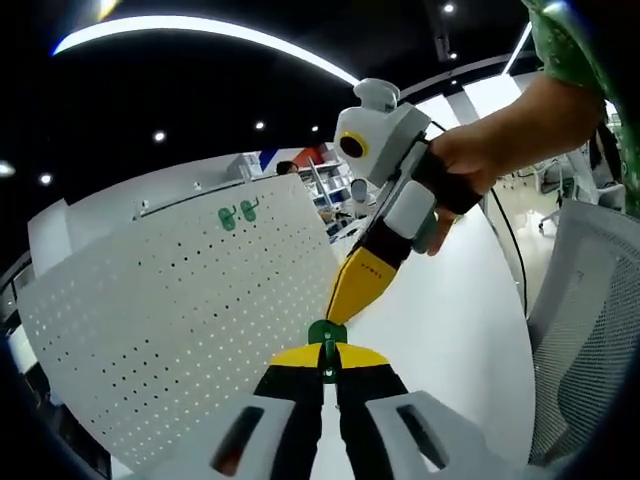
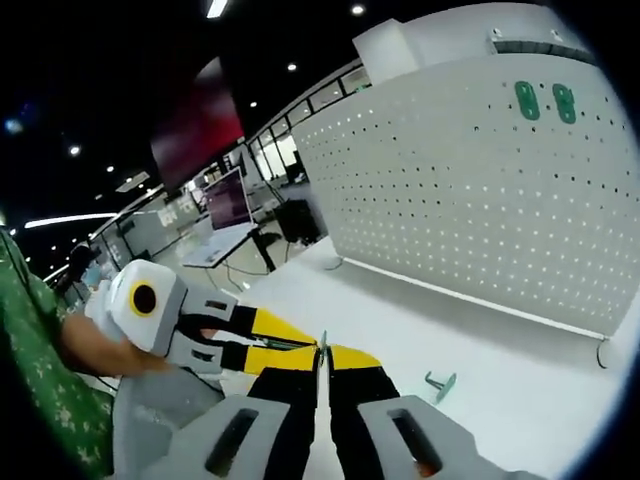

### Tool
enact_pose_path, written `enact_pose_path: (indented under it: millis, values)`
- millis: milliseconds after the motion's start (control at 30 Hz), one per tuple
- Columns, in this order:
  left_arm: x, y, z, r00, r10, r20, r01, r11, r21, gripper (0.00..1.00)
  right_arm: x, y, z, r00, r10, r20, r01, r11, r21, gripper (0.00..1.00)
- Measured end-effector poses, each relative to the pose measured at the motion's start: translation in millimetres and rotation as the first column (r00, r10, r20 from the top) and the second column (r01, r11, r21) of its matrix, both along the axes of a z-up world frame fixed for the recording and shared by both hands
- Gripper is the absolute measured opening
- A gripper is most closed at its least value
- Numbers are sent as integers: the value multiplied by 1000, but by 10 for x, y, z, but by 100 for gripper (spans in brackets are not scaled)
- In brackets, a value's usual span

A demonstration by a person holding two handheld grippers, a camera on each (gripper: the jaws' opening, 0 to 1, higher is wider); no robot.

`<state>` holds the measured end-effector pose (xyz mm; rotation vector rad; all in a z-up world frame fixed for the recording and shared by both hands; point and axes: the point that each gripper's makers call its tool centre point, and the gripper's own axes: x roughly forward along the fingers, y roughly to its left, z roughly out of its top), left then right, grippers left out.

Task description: Insert the hook assembly into the mounting plate slot until the hook locks in place.

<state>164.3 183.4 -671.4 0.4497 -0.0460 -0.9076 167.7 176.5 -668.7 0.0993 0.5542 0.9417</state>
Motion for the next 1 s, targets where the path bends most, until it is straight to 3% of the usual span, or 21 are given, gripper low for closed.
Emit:
enact_pose_path:
  millis: [1000]
  values:
    - [3, -36, 34, 1000, 11, -4, -11, 1000, -18, 5, -4, -28, 22, 998, -34, -56, 37, 997, 61, 0]
